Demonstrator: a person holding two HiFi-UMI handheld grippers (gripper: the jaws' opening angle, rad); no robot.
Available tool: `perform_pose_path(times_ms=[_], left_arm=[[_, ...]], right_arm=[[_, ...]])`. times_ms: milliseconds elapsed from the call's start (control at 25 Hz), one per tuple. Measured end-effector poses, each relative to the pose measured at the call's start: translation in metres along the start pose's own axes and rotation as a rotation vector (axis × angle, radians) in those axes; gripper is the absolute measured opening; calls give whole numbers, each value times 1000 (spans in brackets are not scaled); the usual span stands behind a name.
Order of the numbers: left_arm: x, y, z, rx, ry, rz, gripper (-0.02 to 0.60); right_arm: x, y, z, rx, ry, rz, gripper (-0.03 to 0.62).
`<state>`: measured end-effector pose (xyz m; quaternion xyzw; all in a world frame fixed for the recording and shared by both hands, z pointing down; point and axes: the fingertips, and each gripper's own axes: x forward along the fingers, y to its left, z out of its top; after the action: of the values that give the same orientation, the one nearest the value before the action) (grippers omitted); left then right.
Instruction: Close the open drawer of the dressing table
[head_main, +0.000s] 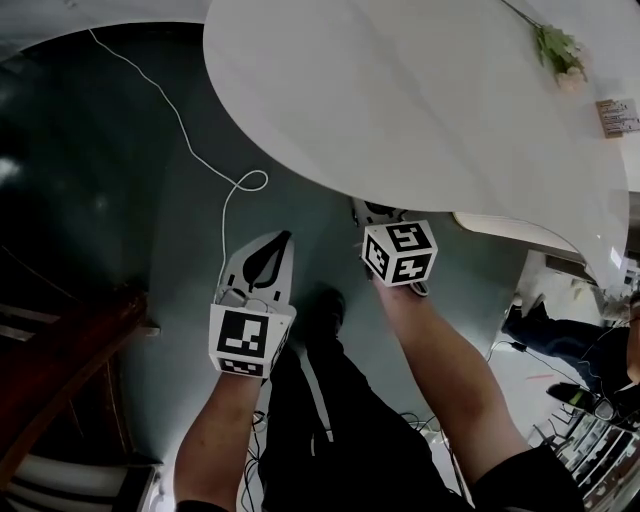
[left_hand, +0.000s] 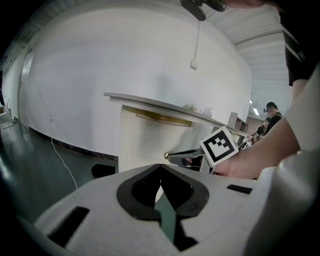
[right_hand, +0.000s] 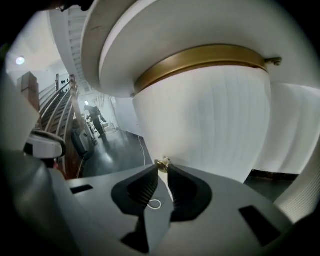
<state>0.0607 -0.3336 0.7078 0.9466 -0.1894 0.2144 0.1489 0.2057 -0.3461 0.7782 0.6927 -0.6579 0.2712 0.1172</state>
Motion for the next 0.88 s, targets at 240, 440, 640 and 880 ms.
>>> perform_pose_path(times_ms=[240,440,640,880], left_arm=[[-2,2,1,5,-16,-3,0],[-12,2,1,2,-26,-15,0],[-28,7,1,19,-30,-11,0],[-61,8,8,4,-24,-3,0]], right_arm=[[3,-4,2,-5,-11,-6,66],[6,-2,3,-20,-1,-7,69],[4,-5,2,-28,8,-38,69],[-23,13,-6,8,48,-78,54]])
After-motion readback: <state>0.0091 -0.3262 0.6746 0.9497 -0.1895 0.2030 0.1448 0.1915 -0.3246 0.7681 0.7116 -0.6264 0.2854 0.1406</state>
